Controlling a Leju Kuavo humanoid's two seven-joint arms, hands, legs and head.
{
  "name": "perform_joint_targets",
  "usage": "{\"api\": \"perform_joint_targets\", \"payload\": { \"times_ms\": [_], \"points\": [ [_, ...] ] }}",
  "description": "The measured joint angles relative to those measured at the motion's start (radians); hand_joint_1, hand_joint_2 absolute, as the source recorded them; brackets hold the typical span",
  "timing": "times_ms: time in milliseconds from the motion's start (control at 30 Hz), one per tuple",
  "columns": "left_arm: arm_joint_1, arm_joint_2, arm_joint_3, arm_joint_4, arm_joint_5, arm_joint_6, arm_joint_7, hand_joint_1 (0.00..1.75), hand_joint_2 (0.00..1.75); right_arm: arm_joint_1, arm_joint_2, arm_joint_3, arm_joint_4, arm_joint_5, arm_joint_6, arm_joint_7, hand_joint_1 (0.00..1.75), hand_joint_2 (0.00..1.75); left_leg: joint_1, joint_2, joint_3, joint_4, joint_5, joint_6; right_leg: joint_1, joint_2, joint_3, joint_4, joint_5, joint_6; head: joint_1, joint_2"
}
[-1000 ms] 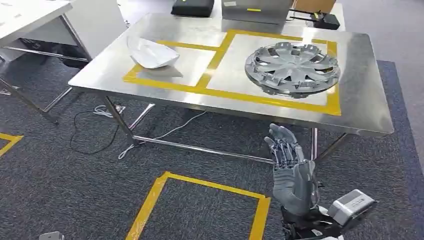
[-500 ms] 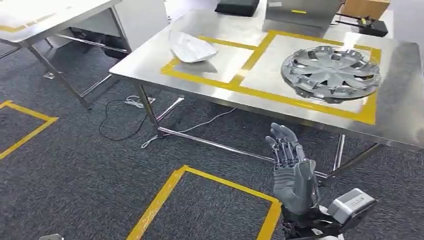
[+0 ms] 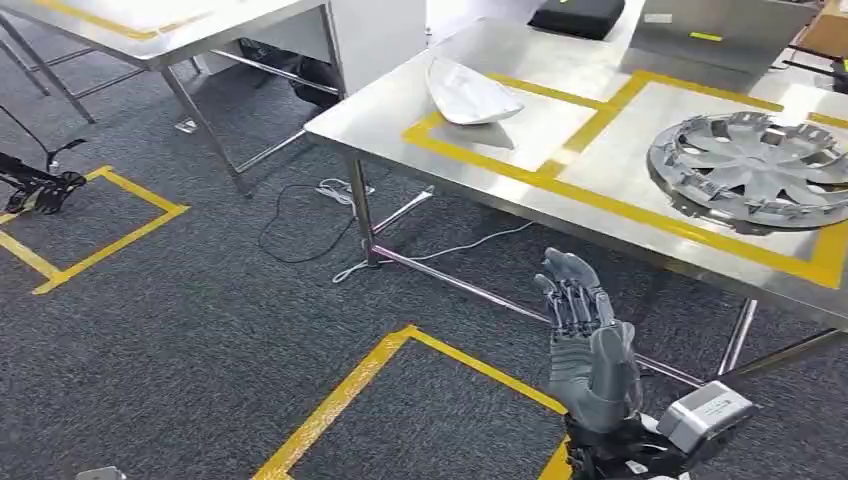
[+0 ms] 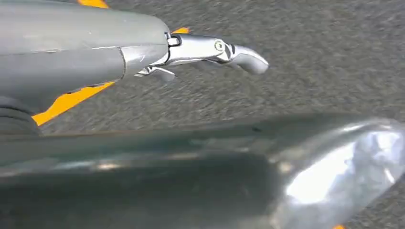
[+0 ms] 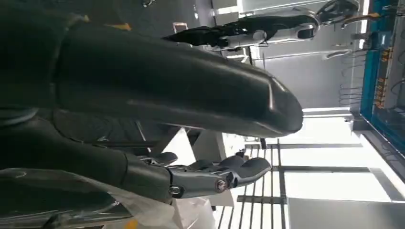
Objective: Take the parts from the cabinet and place them on the table.
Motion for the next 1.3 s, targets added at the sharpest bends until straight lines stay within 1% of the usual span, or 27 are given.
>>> {"api": "perform_joint_targets", "payload": {
  "times_ms": [33, 67, 100, 133, 200, 233, 267, 333, 367, 400, 433, 567, 633, 667, 733, 800, 867, 900, 933, 1000, 1067, 1100, 1133, 1167, 1233, 1267, 1300],
  "points": [
    [0.002, -0.001, 0.0, 0.0, 0.0, 0.0, 0.0, 0.0, 0.0, -0.001, 0.0, 0.0, 0.0, 0.0, 0.0, 0.0, 0.0, 0.0, 0.001, -0.013, -0.002, -0.002, 0.005, -0.008, 0.002, -0.012, 0.0, -0.001, 0.003, -0.005, 0.001, 0.0],
    [0.002, 0.001, 0.002, 0.0, 0.0, 0.0, 0.0, 0.0, 0.0, -0.002, 0.0, -0.001, 0.0, 0.0, 0.0, 0.0, 0.0, 0.0, -0.001, -0.006, -0.004, 0.005, -0.001, -0.011, -0.008, -0.028, 0.003, -0.013, 0.01, -0.013, 0.0, 0.0],
    [0.002, 0.0, 0.002, 0.0, 0.0, 0.0, 0.0, 0.0, 0.0, -0.002, 0.0, 0.0, 0.0, 0.0, 0.0, 0.0, 0.0, 0.0, -0.005, 0.047, -0.013, 0.025, -0.02, -0.016, -0.007, -0.044, 0.006, -0.015, 0.011, -0.019, -0.002, 0.0],
    [0.001, 0.0, 0.002, 0.0, 0.0, 0.0, 0.0, 0.0, 0.0, 0.0, 0.0, 0.0, -0.002, 0.001, 0.0, -0.001, 0.0, 0.0, -0.005, 0.08, -0.036, 0.078, -0.057, -0.022, -0.007, -0.057, 0.006, -0.015, 0.011, -0.024, -0.009, 0.0],
    [-0.004, -0.002, 0.002, 0.0, 0.0, 0.0, 0.0, 0.0, 0.0, 0.003, 0.0, -0.001, -0.002, 0.0, 0.0, 0.0, 0.0, 0.0, 0.001, 0.101, -0.11, 0.248, -0.139, -0.032, -0.004, -0.092, 0.003, -0.013, 0.01, -0.025, -0.009, 0.0],
    [-0.003, -0.002, 0.002, 0.0, -0.001, 0.0, 0.0, 0.0, 0.0, 0.003, 0.0, -0.001, -0.002, 0.0, 0.0, 0.0, 0.0, 0.0, 0.003, 0.103, -0.135, 0.31, -0.159, -0.036, -0.004, -0.108, 0.002, -0.013, 0.01, -0.025, -0.01, 0.0],
    [-0.002, -0.002, 0.002, 0.0, -0.002, 0.0, 0.0, 0.0, 0.0, 0.003, 0.0, -0.001, -0.002, 0.0, 0.0, 0.0, 0.0, 0.0, 0.005, 0.103, -0.135, 0.318, -0.152, -0.038, -0.004, -0.123, 0.002, -0.013, 0.01, -0.025, -0.01, 0.0],
    [0.001, -0.001, 0.005, 0.0, -0.003, 0.0, 0.0, 0.0, 0.0, 0.002, 0.0, -0.001, -0.002, 0.0, 0.0, 0.0, 0.0, 0.0, 0.008, 0.11, -0.071, 0.208, -0.086, -0.038, -0.004, -0.147, 0.003, -0.011, 0.009, -0.022, -0.01, 0.0],
    [0.001, 0.0, 0.005, 0.0, -0.003, 0.0, 0.0, 0.0, 0.0, 0.002, 0.0, -0.001, -0.002, 0.0, 0.0, 0.0, 0.0, 0.0, 0.008, 0.13, -0.011, 0.098, -0.041, -0.036, -0.004, -0.16, 0.006, -0.01, 0.007, -0.019, -0.01, 0.0],
    [-0.001, -0.001, 0.005, 0.0, -0.004, 0.0, 0.0, 0.0, 0.0, 0.001, 0.0, -0.001, -0.002, 0.001, 0.0, 0.0, 0.0, 0.0, 0.004, 0.186, 0.038, 0.009, -0.027, -0.033, -0.001, -0.17, 0.009, -0.009, 0.004, -0.014, -0.01, 0.0],
    [-0.004, -0.001, 0.005, 0.0, -0.005, 0.0, 0.0, 0.0, 0.0, 0.002, 0.0, -0.002, -0.003, 0.001, 0.0, 0.0, 0.0, 0.0, -0.005, 0.196, 0.041, 0.001, -0.034, -0.025, 0.007, -0.177, 0.008, -0.006, 0.0, -0.007, -0.011, 0.0],
    [0.002, -0.001, 0.008, 0.0, -0.006, 0.0, 0.0, 0.0, 0.0, -0.001, 0.0, 0.0, -0.003, 0.001, 0.0, 0.0, 0.0, 0.0, -0.006, 0.152, 0.03, -0.005, -0.025, 0.003, 0.003, -0.209, 0.017, -0.012, 0.0, 0.015, -0.006, 0.0],
    [0.0, -0.002, 0.008, 0.0, -0.007, 0.0, 0.0, 0.0, 0.0, -0.002, -0.001, -0.001, -0.003, 0.001, 0.0, -0.002, 0.0, 0.0, 0.0, 0.134, 0.03, -0.01, -0.016, 0.017, -0.001, -0.122, -0.015, 0.053, -0.057, 0.02, 0.001, 0.0],
    [-0.002, 0.0, 0.008, 0.0, -0.007, 0.0, 0.0, 0.0, 0.0, 0.0, -0.001, -0.001, -0.003, 0.001, -0.001, -0.001, 0.0, 0.0, 0.0, 0.125, 0.027, -0.01, -0.014, 0.021, -0.001, -0.1, -0.049, 0.129, -0.098, 0.02, 0.003, 0.0],
    [-0.003, 0.0, 0.009, 0.0, -0.007, 0.0, 0.0, 0.0, 0.0, 0.004, -0.002, -0.001, -0.003, 0.0, -0.002, 0.0, 0.0, 0.0, -0.005, 0.101, 0.021, -0.01, -0.011, 0.026, 0.0, -0.085, -0.127, 0.29, -0.159, 0.021, 0.004, 0.0],
    [0.0, 0.0, 0.009, 0.0, -0.008, 0.0, 0.0, 0.0, 0.0, 0.003, -0.002, -0.001, -0.002, 0.0, -0.002, 0.0, 0.0, 0.0, -0.007, 0.073, 0.021, -0.009, -0.01, 0.026, 0.001, -0.083, -0.135, 0.296, -0.129, 0.017, 0.003, 0.0],
    [0.0, 0.0, 0.009, 0.0, -0.008, 0.0, 0.0, 0.0, 0.0, 0.003, -0.002, -0.001, -0.003, 0.001, -0.002, 0.0, 0.0, 0.0, -0.007, 0.044, 0.024, -0.008, -0.008, 0.024, 0.0, -0.069, -0.064, 0.142, -0.035, 0.009, 0.004, 0.0],
    [-0.001, 0.0, 0.009, 0.0, -0.008, 0.0, 0.0, 0.0, 0.0, 0.002, -0.002, -0.001, -0.003, 0.001, -0.002, 0.0, 0.0, 0.0, -0.007, 0.032, 0.025, -0.008, -0.008, 0.023, 0.0, -0.044, -0.026, 0.056, 0.005, 0.004, 0.004, 0.0],
    [-0.001, -0.002, 0.009, 0.0, -0.008, 0.0, 0.0, 0.0, 0.0, 0.002, -0.002, -0.001, -0.003, 0.001, -0.002, 0.0, 0.0, 0.0, -0.009, 0.021, 0.021, -0.006, -0.006, 0.017, -0.005, 0.018, -0.003, 0.01, 0.0, -0.001, 0.002, 0.0],
    [-0.003, -0.002, 0.01, 0.0, -0.009, 0.0, 0.0, 0.0, 0.0, 0.004, -0.003, -0.001, -0.004, 0.002, -0.002, 0.002, 0.0, 0.0, -0.001, -0.002, 0.004, -0.002, 0.001, 0.001, -0.001, 0.006, 0.004, -0.004, -0.001, 0.0, 0.002, 0.0],
    [0.002, -0.002, 0.013, 0.0, -0.013, 0.0, 0.0, 0.0, 0.0, 0.001, -0.003, -0.001, -0.006, 0.004, -0.002, 0.003, 0.0, 0.0, 0.0, -0.03, -0.001, -0.006, 0.009, -0.015, 0.0, -0.018, 0.006, -0.008, 0.005, -0.008, 0.002, 0.0],
    [0.003, 0.0, 0.015, 0.0, -0.016, 0.0, 0.0, 0.0, 0.0, -0.001, -0.003, -0.002, -0.006, 0.005, -0.002, 0.003, 0.0, 0.0, 0.001, -0.004, -0.004, 0.006, -0.001, -0.016, -0.009, -0.038, 0.013, -0.02, 0.012, -0.016, 0.002, 0.0],
    [0.002, -0.001, 0.014, 0.0, -0.016, 0.0, 0.0, 0.0, 0.0, 0.001, -0.003, -0.002, -0.006, 0.006, 0.0, 0.003, 0.0, 0.0, -0.006, 0.054, -0.017, 0.04, -0.027, -0.02, -0.007, -0.05, 0.018, -0.023, 0.011, -0.019, -0.007, 0.0],
    [0.001, -0.002, 0.014, 0.0, -0.018, 0.0, 0.0, 0.0, 0.0, 0.001, -0.003, -0.002, -0.008, 0.006, 0.0, 0.004, 0.0, 0.0, -0.004, 0.082, -0.047, 0.105, -0.065, -0.025, -0.006, -0.066, 0.018, -0.023, 0.01, -0.023, -0.01, 0.0],
    [-0.004, -0.003, 0.014, 0.0, -0.018, 0.0, 0.0, 0.0, 0.0, 0.003, -0.003, -0.003, -0.007, 0.006, 0.0, 0.005, 0.0, 0.0, 0.001, 0.101, -0.12, 0.261, -0.135, -0.032, -0.003, -0.1, 0.018, -0.022, 0.008, -0.026, -0.009, 0.0],
    [-0.003, -0.002, 0.014, 0.0, -0.018, 0.0, 0.0, 0.0, 0.0, 0.003, -0.003, -0.002, -0.007, 0.007, 0.0, 0.006, 0.0, 0.0, 0.004, 0.103, -0.142, 0.311, -0.148, -0.036, -0.002, -0.115, 0.017, -0.022, 0.007, -0.026, -0.01, 0.0],
    [-0.002, -0.002, 0.015, 0.0, -0.018, 0.0, 0.0, 0.0, 0.0, 0.003, -0.003, -0.003, -0.007, 0.007, 0.0, 0.006, 0.0, 0.0, 0.006, 0.103, -0.135, 0.304, -0.132, -0.038, -0.002, -0.131, 0.018, -0.022, 0.005, -0.025, -0.009, 0.0]
  ]
}}
